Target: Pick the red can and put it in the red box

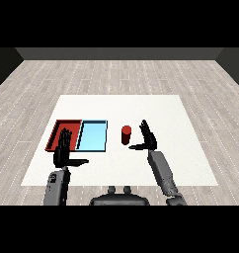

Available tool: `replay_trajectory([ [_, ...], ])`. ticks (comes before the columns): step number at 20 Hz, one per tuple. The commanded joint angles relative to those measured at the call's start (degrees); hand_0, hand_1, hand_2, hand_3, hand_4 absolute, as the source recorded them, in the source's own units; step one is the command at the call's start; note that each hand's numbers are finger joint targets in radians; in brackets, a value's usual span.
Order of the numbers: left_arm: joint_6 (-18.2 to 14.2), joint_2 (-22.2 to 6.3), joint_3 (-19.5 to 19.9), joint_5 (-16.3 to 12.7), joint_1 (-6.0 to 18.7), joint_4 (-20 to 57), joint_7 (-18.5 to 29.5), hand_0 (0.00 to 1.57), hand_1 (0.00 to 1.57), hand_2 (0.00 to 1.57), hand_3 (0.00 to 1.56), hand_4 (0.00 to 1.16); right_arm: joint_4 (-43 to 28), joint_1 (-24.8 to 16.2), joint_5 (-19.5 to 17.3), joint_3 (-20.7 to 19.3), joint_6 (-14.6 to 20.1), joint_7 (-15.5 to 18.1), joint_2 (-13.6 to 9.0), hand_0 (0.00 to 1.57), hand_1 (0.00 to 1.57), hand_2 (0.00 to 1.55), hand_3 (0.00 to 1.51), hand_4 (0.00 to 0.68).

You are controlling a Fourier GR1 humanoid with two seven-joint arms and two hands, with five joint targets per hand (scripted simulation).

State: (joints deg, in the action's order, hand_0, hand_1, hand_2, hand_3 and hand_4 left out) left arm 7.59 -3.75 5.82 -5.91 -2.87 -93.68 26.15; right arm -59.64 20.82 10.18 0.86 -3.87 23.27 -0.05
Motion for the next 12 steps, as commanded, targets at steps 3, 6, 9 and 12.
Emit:
replay_trajectory([
  [3,0.6,0.7,0.1,1.3,0.4,5.8,4.8,0.00,0.00,0.00,0.00,0.00,5.1,1.8,1.3,0.8,-0.9,2.6,0.0,0.00,0.00,0.00,0.00,0.000],
  [6,0.2,-0.2,0.6,-0.9,0.4,-1.0,-2.0,0.00,0.00,0.00,0.00,0.00,10.5,5.3,3.6,3.3,1.9,5.3,0.0,0.00,0.00,0.00,0.00,0.000],
  [9,-3.6,3.0,-2.9,2.6,-0.8,-4.0,-3.0,0.00,0.00,0.00,0.00,0.00,10.7,3.6,5.5,5.3,2.2,5.9,0.0,0.00,0.00,0.00,0.00,0.000],
  [12,1.5,-0.7,1.1,-1.3,-1.6,-1.4,-0.4,0.00,0.00,0.00,0.00,0.00,12.2,5.5,8.0,6.4,4.3,6.2,0.0,0.00,0.00,0.00,0.00,0.000],
])
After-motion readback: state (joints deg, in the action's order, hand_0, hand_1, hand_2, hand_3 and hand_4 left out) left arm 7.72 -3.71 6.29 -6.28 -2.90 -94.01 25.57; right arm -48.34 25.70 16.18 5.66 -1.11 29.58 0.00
